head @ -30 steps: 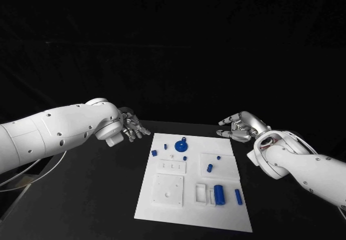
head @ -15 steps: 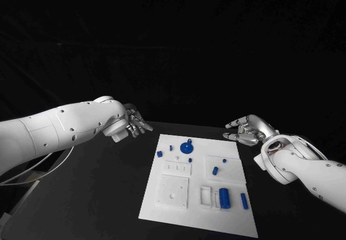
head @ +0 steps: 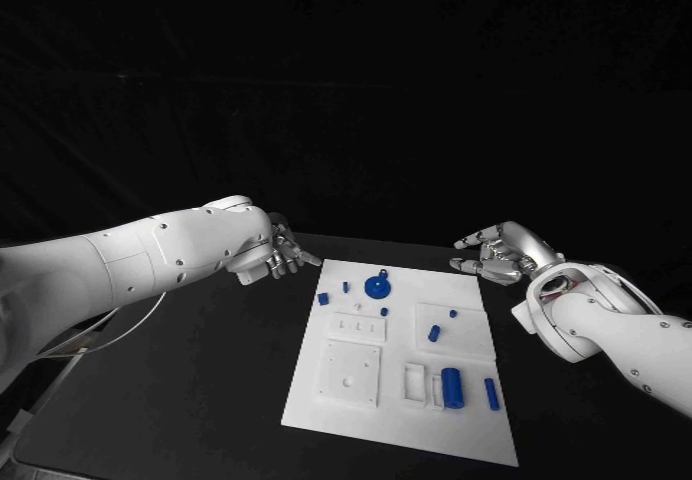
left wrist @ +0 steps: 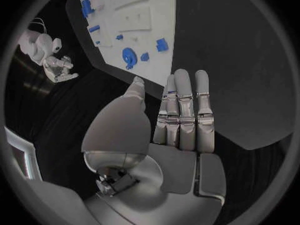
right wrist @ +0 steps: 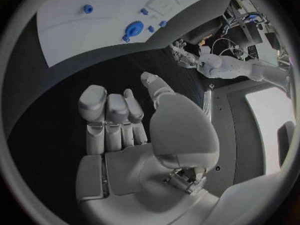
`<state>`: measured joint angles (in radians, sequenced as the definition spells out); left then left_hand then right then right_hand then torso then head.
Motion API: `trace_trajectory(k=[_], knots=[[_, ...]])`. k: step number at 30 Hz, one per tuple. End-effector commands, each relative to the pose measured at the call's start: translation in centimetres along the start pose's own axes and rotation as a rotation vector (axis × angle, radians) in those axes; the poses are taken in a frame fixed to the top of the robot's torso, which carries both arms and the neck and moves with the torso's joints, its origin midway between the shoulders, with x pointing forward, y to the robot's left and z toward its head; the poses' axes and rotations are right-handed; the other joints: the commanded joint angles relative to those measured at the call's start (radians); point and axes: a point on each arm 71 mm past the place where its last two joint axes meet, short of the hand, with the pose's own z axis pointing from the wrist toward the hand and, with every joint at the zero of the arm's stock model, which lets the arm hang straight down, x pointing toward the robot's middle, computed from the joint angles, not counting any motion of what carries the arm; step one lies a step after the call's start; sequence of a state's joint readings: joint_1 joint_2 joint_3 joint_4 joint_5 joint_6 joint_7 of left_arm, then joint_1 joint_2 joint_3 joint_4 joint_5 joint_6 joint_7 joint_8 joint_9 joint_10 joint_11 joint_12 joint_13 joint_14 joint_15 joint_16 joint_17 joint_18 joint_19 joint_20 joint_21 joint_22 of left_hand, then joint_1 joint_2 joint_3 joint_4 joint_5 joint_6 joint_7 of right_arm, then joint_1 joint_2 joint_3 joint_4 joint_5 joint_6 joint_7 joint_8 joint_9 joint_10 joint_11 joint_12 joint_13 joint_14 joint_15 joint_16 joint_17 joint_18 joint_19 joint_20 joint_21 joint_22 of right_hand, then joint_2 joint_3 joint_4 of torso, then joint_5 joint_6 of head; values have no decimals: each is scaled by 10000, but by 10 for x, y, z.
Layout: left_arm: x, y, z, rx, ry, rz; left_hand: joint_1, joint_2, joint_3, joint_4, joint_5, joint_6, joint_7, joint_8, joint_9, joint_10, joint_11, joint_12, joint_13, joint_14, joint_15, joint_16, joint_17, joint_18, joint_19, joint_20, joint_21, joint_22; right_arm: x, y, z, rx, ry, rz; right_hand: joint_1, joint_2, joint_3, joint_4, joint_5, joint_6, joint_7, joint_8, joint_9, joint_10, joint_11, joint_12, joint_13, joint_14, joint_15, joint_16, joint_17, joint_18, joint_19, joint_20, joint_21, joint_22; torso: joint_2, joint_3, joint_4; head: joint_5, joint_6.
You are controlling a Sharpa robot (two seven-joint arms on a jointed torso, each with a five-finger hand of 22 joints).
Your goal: Assemble the parts on the task board
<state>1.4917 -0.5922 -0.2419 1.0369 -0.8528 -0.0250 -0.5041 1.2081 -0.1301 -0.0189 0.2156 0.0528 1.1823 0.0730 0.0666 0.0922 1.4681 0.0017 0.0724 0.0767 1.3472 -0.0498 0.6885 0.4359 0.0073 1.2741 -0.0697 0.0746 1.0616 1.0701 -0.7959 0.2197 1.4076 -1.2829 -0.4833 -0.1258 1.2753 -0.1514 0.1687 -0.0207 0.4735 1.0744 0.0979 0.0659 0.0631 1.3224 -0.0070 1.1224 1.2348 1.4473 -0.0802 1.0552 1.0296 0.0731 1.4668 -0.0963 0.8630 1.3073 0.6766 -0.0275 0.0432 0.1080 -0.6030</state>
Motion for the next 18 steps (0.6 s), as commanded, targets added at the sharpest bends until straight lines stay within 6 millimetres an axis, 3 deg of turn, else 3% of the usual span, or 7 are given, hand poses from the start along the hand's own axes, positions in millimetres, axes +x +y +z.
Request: trace_trajectory(k=[1,9,15,18], knots=[[11,-2,4,-111,481,934,-73,-109,-62,95,-47,-95,-15,5,-21,-3,73,-13,12,-48,19,27,36,62,34,-20,18,28,2,2,0,-102,117,-4,-51,11,34,-13,39,-17,5,-42,-9,-32,-16,-35,-2,1,30,-42,9,169,511,9,-42,1074,15,-28,-11,37,-15],[29,-2,15,-279,929,1517,-340,-271,-105,668,-45,-319,49,3,-131,-87,112,0,32,-93,43,95,159,86,3,6,15,151,2,5,-1,-149,142,19,-44,25,54,-22,27,-27,8,-42,-9,-30,-15,-31,1,-1,31,-47,5,171,512,10,-44,1074,68,-75,-38,20,-11],[35,-5,18,-220,1179,1687,-585,-366,-132,711,-44,-547,105,16,-210,-123,139,-1,40,-116,59,128,204,97,-6,21,11,208,3,6,-1,-185,152,22,-44,25,54,-22,27,-27,8,-42,-9,-30,-15,-31,1,-1,31,-47,5,171,512,10,-44,1074,97,-107,-37,13,-10],[39,-7,19,-174,1329,1762,-640,-434,-177,718,-43,-652,132,6,-224,-139,151,1,44,-124,63,175,242,100,-12,25,15,243,3,7,-1,-205,157,23,-44,25,54,-22,27,-27,8,-42,-9,-30,-15,-31,1,-1,31,-47,5,171,512,10,-44,1074,89,-105,-38,2,-25]])
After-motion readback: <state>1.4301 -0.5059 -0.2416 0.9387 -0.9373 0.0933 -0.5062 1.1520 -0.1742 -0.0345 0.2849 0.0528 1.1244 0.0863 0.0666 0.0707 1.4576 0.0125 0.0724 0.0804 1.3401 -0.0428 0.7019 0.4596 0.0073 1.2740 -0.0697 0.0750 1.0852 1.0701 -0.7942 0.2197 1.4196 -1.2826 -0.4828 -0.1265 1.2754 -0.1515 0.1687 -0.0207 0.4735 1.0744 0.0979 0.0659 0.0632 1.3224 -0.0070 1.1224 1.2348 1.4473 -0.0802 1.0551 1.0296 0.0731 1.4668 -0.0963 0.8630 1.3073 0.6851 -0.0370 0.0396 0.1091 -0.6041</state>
